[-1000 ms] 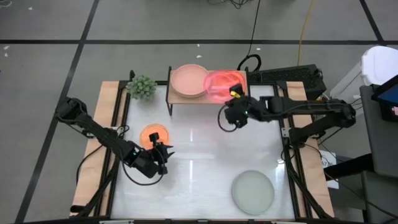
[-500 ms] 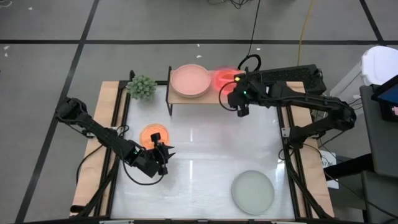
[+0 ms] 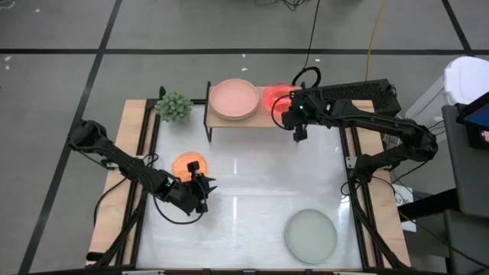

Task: Place and stack plates onto a shelf
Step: Stack the pink plate on on top of the orange transparent plate

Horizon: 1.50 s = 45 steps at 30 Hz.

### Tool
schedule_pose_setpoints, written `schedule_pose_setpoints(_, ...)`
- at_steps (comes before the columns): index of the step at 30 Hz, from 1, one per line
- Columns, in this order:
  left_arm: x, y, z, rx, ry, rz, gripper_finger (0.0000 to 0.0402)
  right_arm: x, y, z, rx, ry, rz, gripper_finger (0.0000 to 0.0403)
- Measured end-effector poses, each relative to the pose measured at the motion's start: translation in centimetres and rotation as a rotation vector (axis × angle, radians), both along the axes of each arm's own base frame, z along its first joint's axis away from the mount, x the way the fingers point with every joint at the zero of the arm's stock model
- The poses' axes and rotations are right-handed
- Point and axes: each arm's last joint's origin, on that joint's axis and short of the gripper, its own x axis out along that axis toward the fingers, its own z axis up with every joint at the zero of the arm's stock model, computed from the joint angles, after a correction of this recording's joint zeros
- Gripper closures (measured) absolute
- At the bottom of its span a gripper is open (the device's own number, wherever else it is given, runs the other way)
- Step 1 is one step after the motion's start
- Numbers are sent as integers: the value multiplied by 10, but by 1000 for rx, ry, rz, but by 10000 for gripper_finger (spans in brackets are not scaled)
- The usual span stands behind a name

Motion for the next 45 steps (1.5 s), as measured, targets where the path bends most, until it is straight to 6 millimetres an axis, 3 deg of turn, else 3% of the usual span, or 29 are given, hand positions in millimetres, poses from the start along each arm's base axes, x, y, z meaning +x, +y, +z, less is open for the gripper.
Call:
schedule_pose_setpoints(14, 6, 5, 2, -31, -8, -20, 280, -4, -9, 0, -4, 1, -30, 400)
schedule_pose_setpoints(35, 6, 4, 2, -50, -1, -36, 280, -4, -8, 1, 11, -21, -56, 309)
schedule_pose_setpoints(40, 6, 4, 2, -55, -4, -33, 280, -10, -3, 8, 20, -57, -76, 301)
schedule_pose_setpoints(45, 7, 4, 3, -54, -14, -39, 280, -17, 22, 24, 55, -146, -63, 301)
